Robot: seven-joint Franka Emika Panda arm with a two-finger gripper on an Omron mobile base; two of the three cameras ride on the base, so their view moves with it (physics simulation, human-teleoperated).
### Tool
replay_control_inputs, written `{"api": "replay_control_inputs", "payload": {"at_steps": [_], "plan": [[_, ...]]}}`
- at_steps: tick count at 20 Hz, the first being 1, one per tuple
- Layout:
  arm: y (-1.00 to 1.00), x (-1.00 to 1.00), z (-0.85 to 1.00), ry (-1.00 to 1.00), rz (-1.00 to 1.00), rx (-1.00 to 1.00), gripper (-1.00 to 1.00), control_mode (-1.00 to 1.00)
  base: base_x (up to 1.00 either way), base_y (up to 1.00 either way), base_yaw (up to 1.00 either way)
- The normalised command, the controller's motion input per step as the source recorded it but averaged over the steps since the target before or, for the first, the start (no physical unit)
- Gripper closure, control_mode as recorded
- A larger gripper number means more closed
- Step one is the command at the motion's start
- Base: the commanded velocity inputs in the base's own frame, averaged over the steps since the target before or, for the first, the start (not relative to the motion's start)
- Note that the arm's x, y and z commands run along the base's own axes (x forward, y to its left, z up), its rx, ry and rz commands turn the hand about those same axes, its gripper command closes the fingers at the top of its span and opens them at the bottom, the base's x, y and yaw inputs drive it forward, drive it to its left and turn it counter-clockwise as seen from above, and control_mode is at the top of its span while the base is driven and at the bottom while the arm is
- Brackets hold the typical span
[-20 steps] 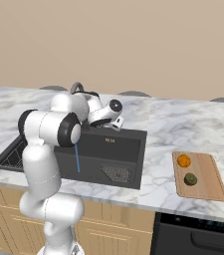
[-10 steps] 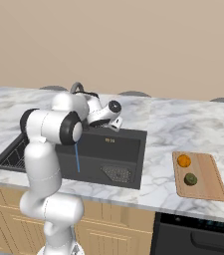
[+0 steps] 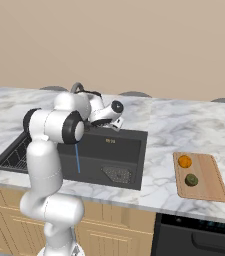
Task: Pick the orange, kiwi from the sink and place them on the cutting board to airdry. Then turn off the sink faucet.
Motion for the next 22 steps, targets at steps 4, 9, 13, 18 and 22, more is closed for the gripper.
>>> {"api": "replay_control_inputs", "payload": {"at_steps": [4,9,13,18,22], "plan": [[0.0,0.11,0.0,0.0,0.0,0.05,1.0,-1.0,0.0,0.0,0.0],[0.0,0.1,0.0,0.0,0.0,0.04,1.0,-1.0,0.0,0.0,0.0],[0.01,0.09,-0.02,-0.01,0.0,0.01,1.0,-1.0,0.0,0.0,0.0],[0.01,0.05,-0.01,-0.02,0.0,0.0,1.0,-1.0,0.0,0.0,0.0],[0.02,0.06,-0.08,-0.02,0.0,0.0,1.0,-1.0,0.0,0.0,0.0]]}}
